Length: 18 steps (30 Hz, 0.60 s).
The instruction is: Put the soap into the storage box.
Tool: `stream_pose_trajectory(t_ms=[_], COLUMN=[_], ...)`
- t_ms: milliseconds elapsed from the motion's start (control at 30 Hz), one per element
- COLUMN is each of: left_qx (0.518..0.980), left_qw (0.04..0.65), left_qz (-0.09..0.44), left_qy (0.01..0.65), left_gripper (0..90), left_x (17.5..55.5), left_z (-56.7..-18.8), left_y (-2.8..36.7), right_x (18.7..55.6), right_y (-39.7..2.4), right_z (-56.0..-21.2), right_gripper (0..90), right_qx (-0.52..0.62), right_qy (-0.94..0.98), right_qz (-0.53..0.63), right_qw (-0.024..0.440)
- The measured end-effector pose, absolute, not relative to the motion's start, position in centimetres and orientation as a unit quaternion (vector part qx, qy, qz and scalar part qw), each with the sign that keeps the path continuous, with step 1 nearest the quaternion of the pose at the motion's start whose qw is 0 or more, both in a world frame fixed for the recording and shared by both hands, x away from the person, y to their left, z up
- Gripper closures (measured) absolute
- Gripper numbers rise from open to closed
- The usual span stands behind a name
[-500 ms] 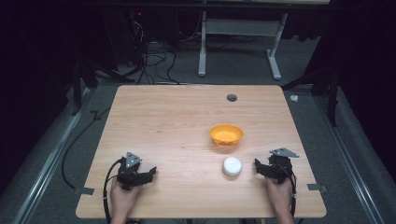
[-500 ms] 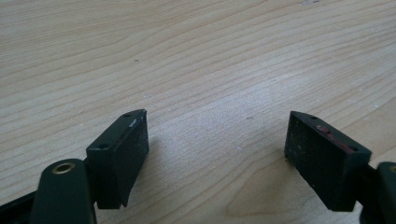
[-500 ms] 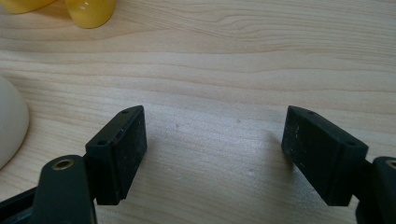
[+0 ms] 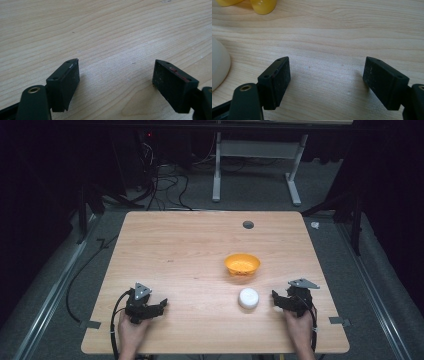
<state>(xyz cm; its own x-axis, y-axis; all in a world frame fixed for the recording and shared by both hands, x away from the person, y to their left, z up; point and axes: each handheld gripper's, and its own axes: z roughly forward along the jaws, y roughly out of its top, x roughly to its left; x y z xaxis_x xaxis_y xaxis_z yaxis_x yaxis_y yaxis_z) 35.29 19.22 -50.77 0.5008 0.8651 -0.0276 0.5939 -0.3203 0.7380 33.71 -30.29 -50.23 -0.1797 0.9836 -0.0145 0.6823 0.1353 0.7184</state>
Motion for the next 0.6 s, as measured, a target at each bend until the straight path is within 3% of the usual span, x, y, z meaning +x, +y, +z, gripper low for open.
stream_pose_trajectory(t_ms=[600], left_qx=[0.783], left_qw=[0.354], left_qz=[0.192], left_qy=[0.473], left_gripper=[21.8], left_x=[35.36], left_z=[-50.75], left_y=[19.4], right_x=[33.45], right_y=[-30.42], right_z=[-50.18], right_gripper=[24.6], right_qx=[0.578], right_qy=[0.717], right_qz=[0.299], right_qw=[0.25])
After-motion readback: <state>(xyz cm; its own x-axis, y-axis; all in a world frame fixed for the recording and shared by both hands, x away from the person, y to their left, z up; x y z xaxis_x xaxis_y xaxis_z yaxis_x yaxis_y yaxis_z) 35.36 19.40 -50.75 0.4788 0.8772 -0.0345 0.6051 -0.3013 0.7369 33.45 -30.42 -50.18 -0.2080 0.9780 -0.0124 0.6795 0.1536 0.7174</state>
